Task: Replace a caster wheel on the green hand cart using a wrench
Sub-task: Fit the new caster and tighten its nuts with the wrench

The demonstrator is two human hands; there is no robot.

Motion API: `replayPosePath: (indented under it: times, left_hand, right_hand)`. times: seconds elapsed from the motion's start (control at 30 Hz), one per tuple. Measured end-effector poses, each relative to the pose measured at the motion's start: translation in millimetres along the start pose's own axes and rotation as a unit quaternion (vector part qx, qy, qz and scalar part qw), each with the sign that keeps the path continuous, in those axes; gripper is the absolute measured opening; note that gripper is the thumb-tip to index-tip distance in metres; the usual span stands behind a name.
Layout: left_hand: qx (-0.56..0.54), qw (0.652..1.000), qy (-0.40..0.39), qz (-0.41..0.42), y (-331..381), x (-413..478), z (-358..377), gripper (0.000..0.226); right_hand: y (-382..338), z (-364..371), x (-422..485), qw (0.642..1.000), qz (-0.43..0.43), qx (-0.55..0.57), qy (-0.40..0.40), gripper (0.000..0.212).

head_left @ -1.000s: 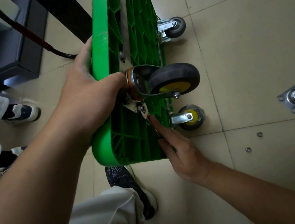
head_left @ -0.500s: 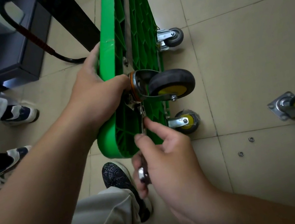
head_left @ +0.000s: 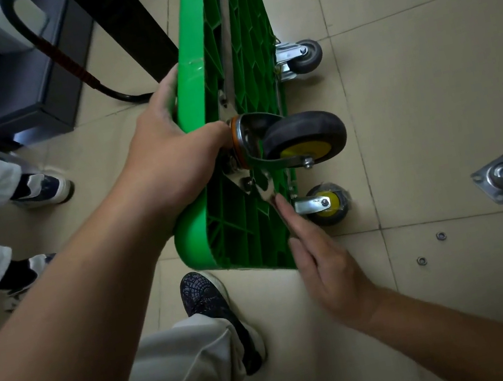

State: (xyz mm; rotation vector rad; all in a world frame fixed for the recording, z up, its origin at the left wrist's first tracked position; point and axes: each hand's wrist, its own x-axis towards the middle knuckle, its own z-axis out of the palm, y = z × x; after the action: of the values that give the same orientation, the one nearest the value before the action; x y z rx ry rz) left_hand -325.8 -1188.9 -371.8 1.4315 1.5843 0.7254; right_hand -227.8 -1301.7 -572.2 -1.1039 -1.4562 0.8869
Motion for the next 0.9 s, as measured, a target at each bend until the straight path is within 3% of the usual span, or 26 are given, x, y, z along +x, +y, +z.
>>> replayPosePath:
  times: [0.17, 0.33, 0.57, 0.9]
  left_hand:
    - [0.003, 1.000, -0.004, -0.002, -2.1, 0.3, -2.1, 0.079]
    - [0.016, 1.000, 0.000, -0.003, -3.8, 1.6, -2.6, 0.077]
    - [0.021, 1.000, 0.002, -0.003, -1.3, 0.2, -2.7, 0.075]
    - [-0.001, 1.000, 0.022, 0.001, 3.1, -4.6, 2.0, 0.074]
  right_hand:
    - [34.9, -1.5, 9.3, 0.997, -0.030, -0.058, -0.032, 0.052]
    - [40.1, -2.9, 12.6, 0.996, 0.015, -0.025, -0.079, 0.052]
    - [10.9, 0.1, 10.1, 0.997, 0.034, 0.040, -0.061, 0.058]
    - [-32.7, 0.0, 1.0, 0.983, 0.148, 0.094, -0.055, 0.060]
